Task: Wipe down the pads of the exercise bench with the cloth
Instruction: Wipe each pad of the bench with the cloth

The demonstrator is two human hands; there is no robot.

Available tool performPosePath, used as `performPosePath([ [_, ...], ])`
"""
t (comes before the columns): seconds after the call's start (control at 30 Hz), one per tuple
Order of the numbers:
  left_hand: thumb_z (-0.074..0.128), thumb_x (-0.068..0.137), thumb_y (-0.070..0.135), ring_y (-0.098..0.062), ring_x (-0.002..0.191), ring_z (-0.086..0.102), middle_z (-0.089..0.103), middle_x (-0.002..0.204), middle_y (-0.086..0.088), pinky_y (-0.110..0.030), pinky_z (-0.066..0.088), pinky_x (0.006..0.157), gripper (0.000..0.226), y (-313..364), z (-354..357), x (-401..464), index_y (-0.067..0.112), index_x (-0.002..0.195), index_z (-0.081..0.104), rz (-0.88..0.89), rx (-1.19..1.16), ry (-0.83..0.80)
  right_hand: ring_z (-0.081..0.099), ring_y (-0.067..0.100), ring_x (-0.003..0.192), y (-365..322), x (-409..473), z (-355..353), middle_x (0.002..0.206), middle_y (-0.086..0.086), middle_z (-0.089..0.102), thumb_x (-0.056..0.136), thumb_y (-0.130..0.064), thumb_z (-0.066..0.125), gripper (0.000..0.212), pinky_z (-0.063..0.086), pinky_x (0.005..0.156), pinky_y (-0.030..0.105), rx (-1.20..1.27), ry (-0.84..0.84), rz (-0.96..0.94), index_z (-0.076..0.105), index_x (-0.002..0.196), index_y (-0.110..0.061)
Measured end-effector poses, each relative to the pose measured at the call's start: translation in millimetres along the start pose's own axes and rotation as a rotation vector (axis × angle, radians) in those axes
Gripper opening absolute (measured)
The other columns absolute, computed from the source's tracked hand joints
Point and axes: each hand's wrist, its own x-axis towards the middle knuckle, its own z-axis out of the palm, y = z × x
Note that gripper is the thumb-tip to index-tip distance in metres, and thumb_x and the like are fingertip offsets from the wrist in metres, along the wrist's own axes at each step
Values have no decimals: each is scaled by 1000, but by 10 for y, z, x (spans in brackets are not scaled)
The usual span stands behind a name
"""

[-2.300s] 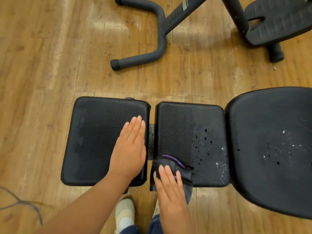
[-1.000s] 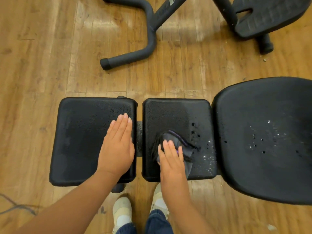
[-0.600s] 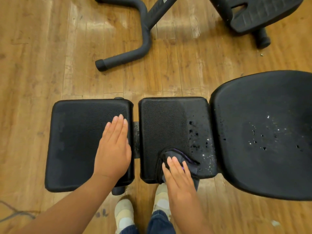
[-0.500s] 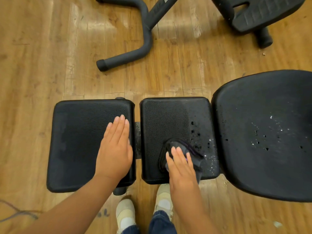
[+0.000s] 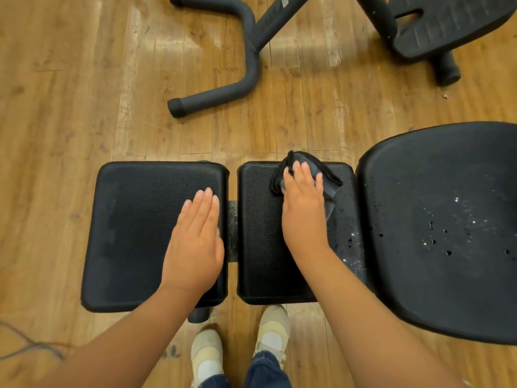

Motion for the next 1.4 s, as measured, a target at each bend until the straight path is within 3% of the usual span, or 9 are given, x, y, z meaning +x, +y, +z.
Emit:
performPosePath([
  [0.37,32,90,11,-30,140,27,36,147,-21,-38,11,118,53,-3,5,4,-6,140,36,8,-17,3,31,29,134,109,-762,-150,135,20,48,78,8,64,48,11,112,43,-5,-64,-59,52,125,1],
  [0.43,33,89,9,-31,139,28,36,147,-22,-38,10,118,53,6,9,-1,-7,139,36,2,0,-5,18,23,140,147,-1154,-205,136,18,47,86,0,52,41,11,112,42,-11,-107,-90,48,127,-2],
  [0.53,33,88,8,-33,138,31,38,146,-23,-40,11,117,53,35,12,11,-7,138,37,-9,61,-22,5,15,143,244,-1588,-251,137,11,37,100,-19,12,41,12,112,41,17,-168,-130,41,127,-5],
  [0.77,45,91,4,-33,138,32,36,148,-20,-44,16,114,51,154,-119,-2,0,141,36,-63,94,-6,0,14,143,309,-1663,-200,136,11,34,101,-22,7,44,8,113,39,-88,-136,-124,39,127,-6],
  [0.93,30,94,28,-28,138,33,34,150,-15,-43,21,111,55,600,-41,16,6,145,32,62,49,-78,4,13,143,291,-1583,-186,137,10,35,100,-16,14,39,10,113,39,-61,-69,-83,39,127,-6],
  [1.03,23,95,38,-27,141,29,30,153,-11,-50,22,111,59,700,59,-26,9,147,29,18,100,-152,18,20,140,280,-1412,-244,141,13,42,100,-18,15,40,15,113,44,-73,-58,-57,39,130,-7],
  [1.13,22,96,38,-26,142,26,27,155,-10,-53,22,112,59,696,104,-55,9,148,27,12,122,-154,28,23,135,294,-1206,-269,138,14,47,90,-12,34,42,16,111,47,-103,-62,-28,41,131,-9],
  [1.3,23,96,37,-26,142,25,25,155,-10,-53,21,112,60,693,142,-60,8,148,26,6,118,-165,35,28,132,266,-694,-233,135,15,50,85,-9,35,46,18,108,51,-136,-58,2,51,127,-4],
  [1.4,24,95,37,-26,142,25,26,155,-10,-53,21,112,60,695,144,-54,9,148,27,-3,111,-168,41,32,129,281,-275,-176,133,19,51,82,-1,54,42,21,110,55,-127,-23,-8,54,124,-1],
])
